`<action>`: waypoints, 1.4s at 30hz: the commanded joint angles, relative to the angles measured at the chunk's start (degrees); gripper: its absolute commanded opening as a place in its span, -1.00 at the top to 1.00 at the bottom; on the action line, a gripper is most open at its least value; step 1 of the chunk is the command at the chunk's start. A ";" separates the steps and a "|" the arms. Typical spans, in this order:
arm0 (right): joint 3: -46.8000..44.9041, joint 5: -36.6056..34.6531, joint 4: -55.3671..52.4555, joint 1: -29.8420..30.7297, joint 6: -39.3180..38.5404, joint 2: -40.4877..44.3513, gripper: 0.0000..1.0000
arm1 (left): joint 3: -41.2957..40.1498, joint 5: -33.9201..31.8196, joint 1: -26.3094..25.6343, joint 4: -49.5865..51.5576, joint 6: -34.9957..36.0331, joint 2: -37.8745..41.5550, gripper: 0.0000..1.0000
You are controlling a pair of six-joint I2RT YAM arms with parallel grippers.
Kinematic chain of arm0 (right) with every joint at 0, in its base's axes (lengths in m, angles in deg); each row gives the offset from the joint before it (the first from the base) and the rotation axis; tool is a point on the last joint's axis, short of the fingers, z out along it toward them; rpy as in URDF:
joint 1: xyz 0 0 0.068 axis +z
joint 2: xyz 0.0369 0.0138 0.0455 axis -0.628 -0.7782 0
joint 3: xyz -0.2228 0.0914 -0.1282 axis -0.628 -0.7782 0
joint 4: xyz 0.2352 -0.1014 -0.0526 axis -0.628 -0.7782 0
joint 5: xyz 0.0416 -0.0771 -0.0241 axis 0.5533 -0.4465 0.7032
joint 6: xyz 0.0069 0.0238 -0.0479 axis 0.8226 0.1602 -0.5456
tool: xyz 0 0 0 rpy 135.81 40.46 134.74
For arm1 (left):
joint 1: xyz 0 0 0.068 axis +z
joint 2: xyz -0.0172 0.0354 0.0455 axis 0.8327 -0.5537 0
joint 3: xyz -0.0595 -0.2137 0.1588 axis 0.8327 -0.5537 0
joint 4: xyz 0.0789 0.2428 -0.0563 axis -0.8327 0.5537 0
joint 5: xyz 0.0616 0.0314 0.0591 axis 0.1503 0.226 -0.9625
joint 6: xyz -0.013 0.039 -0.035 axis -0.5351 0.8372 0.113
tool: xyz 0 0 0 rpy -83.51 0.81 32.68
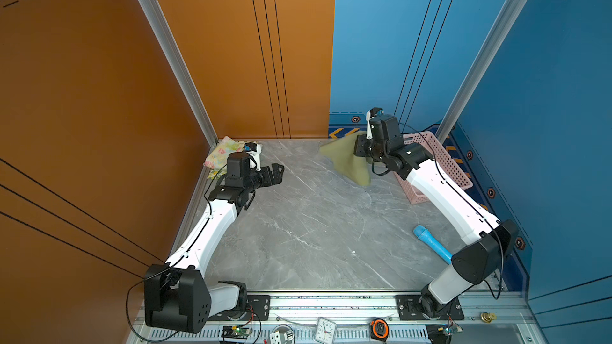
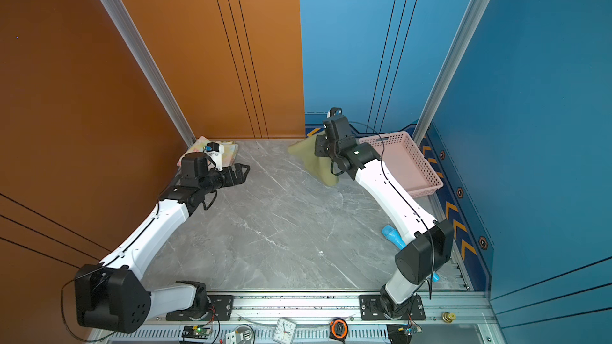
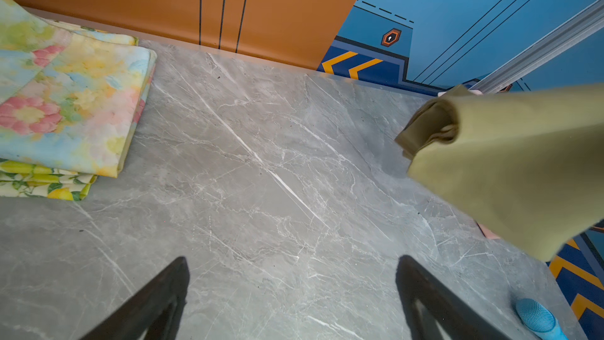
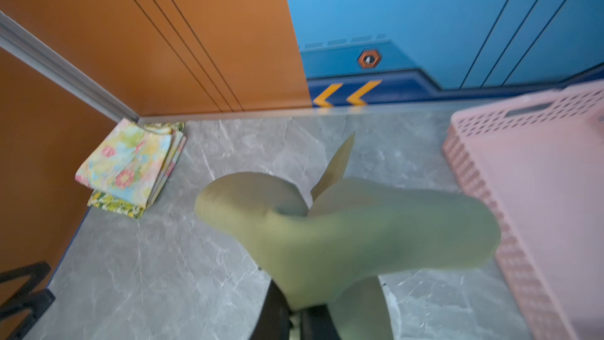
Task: Fold and stack skirts
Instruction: Place the skirt at the center of the table, then rotate the basket at the top-right of the table.
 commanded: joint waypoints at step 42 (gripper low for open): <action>27.80 -9.32 -0.74 -18.70 -4.74 -41.85 -0.79 | 0.70 1.83 -3.74 -1.04 -2.79 -6.46 -0.98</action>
